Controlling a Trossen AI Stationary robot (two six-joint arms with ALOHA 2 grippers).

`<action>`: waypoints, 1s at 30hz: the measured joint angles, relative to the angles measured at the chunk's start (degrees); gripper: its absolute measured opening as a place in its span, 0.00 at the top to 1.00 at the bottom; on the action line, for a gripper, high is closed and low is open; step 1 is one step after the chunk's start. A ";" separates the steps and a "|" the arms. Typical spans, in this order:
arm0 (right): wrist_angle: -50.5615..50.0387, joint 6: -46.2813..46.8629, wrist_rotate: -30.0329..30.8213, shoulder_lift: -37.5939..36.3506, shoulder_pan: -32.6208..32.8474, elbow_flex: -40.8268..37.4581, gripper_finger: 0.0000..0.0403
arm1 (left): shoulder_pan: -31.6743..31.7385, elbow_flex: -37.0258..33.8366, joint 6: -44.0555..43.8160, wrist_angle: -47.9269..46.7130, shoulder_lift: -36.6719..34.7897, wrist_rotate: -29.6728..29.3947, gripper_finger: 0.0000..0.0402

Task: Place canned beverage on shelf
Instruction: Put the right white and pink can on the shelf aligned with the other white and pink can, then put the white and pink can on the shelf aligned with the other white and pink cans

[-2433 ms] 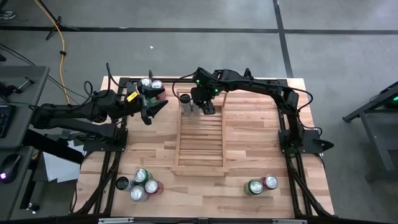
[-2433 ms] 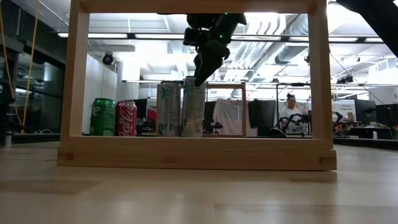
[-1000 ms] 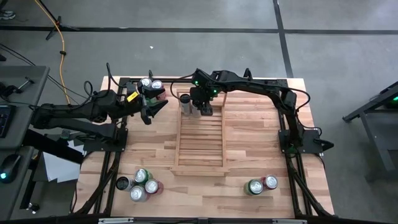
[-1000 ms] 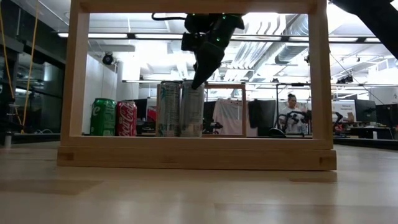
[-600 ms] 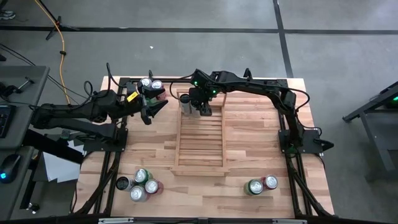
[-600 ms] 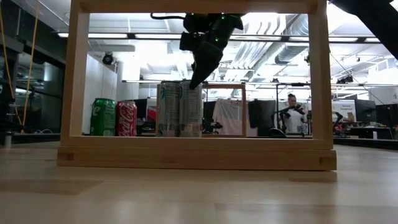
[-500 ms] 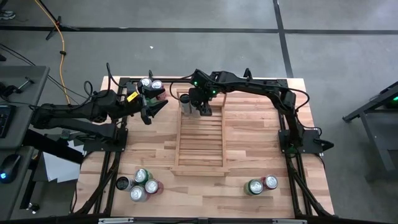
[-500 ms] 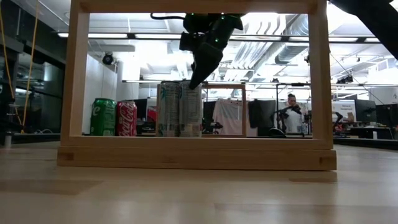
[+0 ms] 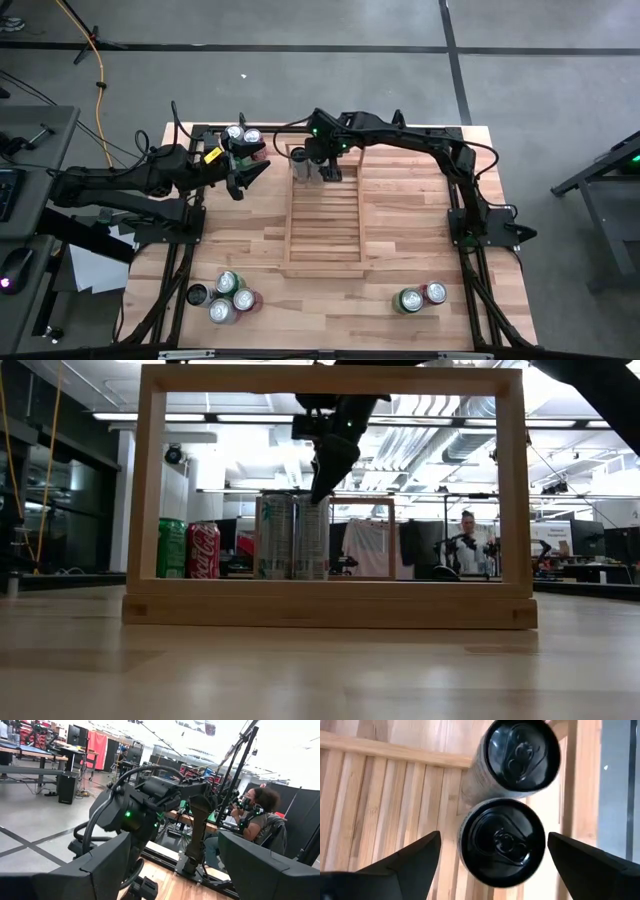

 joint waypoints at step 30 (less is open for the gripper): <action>-28.08 24.90 -26.46 -0.46 -3.88 19.71 0.12 | 0.02 0.00 0.52 -0.02 0.02 0.00 0.27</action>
